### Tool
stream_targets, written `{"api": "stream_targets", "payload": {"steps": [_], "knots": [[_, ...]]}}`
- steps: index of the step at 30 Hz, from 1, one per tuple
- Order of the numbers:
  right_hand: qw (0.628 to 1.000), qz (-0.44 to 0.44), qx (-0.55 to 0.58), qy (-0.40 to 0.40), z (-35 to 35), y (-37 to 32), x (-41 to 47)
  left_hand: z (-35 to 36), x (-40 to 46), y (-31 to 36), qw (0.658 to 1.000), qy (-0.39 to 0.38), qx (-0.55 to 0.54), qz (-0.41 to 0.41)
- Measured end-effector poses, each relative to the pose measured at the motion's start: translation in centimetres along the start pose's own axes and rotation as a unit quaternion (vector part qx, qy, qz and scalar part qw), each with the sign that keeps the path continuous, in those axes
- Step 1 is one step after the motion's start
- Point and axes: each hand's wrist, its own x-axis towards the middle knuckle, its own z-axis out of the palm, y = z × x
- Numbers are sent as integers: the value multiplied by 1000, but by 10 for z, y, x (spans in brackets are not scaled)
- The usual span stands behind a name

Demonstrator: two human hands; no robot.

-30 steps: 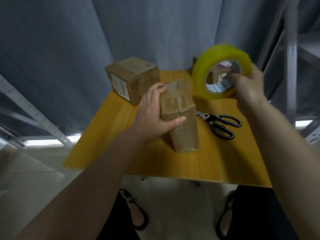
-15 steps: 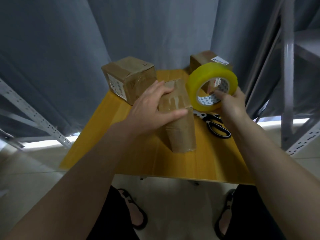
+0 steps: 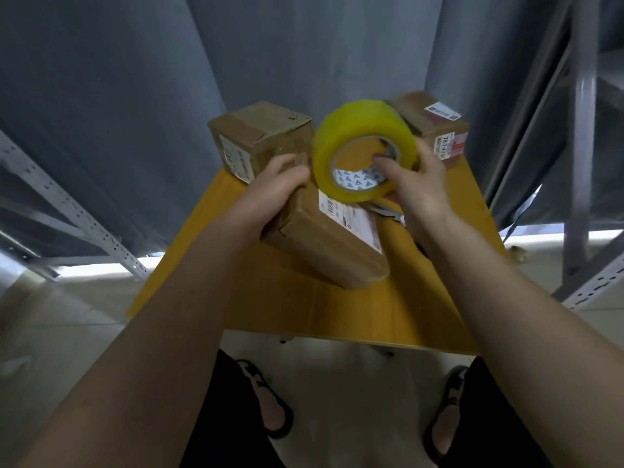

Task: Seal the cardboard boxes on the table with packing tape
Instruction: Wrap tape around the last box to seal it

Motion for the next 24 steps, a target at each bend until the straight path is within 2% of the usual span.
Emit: {"api": "stream_targets", "payload": {"steps": [4,9,14,21,24], "knots": [[992,85,97,15,33,18,-12,-6,4,-22,998,-8,-23,-64],[992,126,14,5,57,26,-5,-3,3,-44,995,6,-68,-79],[995,82,-51,15,58,26,4,5,9,-48,990,34,-123,-60],[994,92,12,64,47,25,13,12,11,-39,978,48,-199,-44],[992,84,-20,90,36,25,12,9,10,-41,975,64,-211,-40]]}}
